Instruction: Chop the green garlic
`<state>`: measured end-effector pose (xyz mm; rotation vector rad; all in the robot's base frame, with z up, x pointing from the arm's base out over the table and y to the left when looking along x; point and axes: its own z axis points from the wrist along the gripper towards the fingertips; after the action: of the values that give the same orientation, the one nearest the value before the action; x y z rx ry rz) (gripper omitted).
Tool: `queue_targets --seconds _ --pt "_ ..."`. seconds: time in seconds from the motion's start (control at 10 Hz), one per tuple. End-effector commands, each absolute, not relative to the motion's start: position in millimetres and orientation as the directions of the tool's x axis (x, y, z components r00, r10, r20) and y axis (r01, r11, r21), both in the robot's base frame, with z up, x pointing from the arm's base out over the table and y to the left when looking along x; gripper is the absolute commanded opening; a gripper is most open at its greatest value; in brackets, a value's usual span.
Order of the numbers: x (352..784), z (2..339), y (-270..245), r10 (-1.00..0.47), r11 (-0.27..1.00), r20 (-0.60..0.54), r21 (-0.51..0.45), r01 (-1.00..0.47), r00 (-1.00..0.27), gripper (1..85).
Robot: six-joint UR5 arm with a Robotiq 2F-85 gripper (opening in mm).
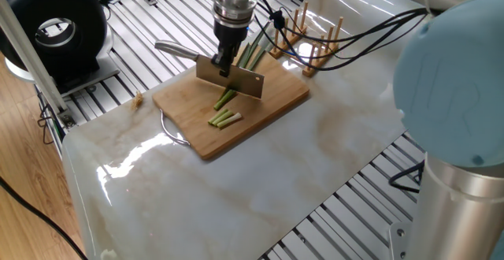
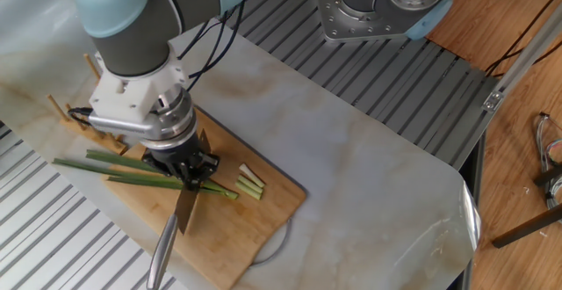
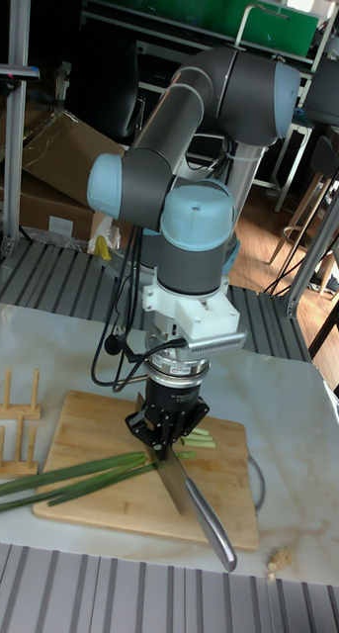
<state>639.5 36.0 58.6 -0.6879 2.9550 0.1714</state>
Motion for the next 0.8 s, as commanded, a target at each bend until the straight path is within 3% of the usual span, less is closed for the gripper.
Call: queue_targets --seconds 0.0,0.7 --pt "631.4 48.5 34.2 -0.425 0.895 -0.136 0.083 -0.438 -0.895 1.3" --pt "632.6 57.7 29.8 -0.428 0.896 -0.086 0.086 -0.435 -0.899 1.3"
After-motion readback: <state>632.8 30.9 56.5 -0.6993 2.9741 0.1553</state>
